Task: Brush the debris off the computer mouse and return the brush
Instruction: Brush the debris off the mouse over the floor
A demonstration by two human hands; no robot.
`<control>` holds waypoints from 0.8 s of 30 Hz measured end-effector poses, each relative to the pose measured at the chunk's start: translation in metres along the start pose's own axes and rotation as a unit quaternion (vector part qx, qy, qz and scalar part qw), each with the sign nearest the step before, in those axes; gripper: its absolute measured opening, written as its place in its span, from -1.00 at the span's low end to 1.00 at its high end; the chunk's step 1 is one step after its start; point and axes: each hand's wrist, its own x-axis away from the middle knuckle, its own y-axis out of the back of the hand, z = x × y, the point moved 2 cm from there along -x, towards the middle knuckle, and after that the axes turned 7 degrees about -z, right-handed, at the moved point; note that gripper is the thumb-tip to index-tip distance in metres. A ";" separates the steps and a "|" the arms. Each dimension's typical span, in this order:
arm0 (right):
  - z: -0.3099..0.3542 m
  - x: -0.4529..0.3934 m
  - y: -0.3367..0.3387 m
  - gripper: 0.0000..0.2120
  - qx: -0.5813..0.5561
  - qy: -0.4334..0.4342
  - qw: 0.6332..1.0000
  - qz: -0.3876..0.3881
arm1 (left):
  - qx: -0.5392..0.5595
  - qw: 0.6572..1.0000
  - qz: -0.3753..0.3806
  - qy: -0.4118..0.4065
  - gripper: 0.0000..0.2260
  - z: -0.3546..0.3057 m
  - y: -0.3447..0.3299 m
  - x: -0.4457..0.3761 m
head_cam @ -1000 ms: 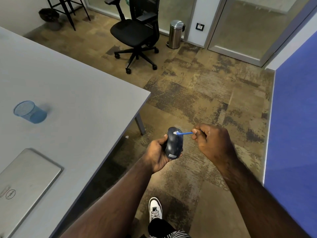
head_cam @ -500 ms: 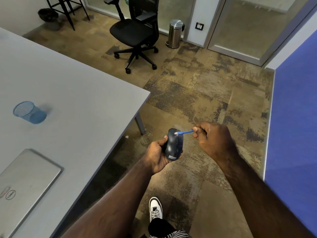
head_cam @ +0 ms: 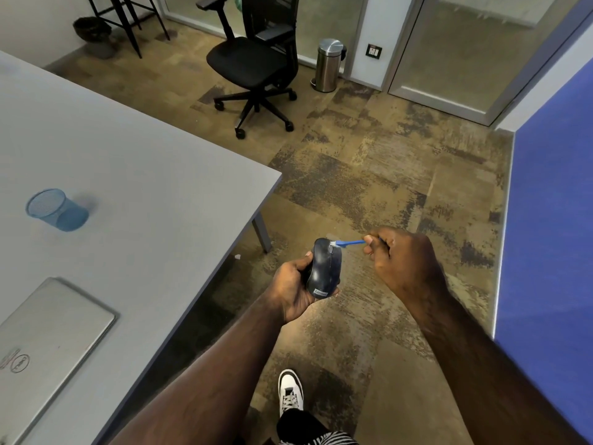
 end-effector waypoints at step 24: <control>0.005 0.027 -0.003 -0.90 -0.029 0.081 0.990 0.111 | 0.036 0.999 -0.013 -0.016 -0.57 0.001 -0.001 -0.006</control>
